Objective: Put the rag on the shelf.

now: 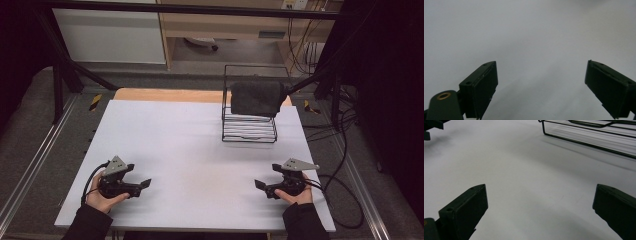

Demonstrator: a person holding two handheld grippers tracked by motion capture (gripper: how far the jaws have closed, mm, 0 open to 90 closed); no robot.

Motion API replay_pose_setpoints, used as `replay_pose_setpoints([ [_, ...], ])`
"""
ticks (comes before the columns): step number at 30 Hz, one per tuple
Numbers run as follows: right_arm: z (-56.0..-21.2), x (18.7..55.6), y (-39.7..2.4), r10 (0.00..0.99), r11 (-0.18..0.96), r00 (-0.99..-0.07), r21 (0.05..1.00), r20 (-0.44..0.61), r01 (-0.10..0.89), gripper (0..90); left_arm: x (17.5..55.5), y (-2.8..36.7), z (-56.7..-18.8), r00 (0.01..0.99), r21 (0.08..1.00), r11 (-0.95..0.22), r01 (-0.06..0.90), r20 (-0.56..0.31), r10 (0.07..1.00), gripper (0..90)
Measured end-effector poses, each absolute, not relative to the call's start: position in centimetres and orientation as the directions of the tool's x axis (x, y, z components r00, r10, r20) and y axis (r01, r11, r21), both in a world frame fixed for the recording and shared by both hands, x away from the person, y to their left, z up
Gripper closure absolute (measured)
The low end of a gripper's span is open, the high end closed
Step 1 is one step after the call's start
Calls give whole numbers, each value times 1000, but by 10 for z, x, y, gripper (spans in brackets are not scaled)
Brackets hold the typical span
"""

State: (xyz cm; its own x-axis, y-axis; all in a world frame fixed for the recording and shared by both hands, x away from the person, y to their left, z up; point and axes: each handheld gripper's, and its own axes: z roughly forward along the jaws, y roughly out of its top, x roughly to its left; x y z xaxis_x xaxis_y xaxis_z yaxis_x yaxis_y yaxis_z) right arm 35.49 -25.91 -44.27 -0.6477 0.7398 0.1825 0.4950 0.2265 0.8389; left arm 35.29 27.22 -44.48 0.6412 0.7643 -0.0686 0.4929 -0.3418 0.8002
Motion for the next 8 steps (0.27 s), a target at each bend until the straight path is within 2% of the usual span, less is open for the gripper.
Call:
replay_pose_setpoints([
  [8,-446,355,-258,741,258,-651,827,161,499,7,352,275,-447,637,798,-339,499,-73,767,113],
])
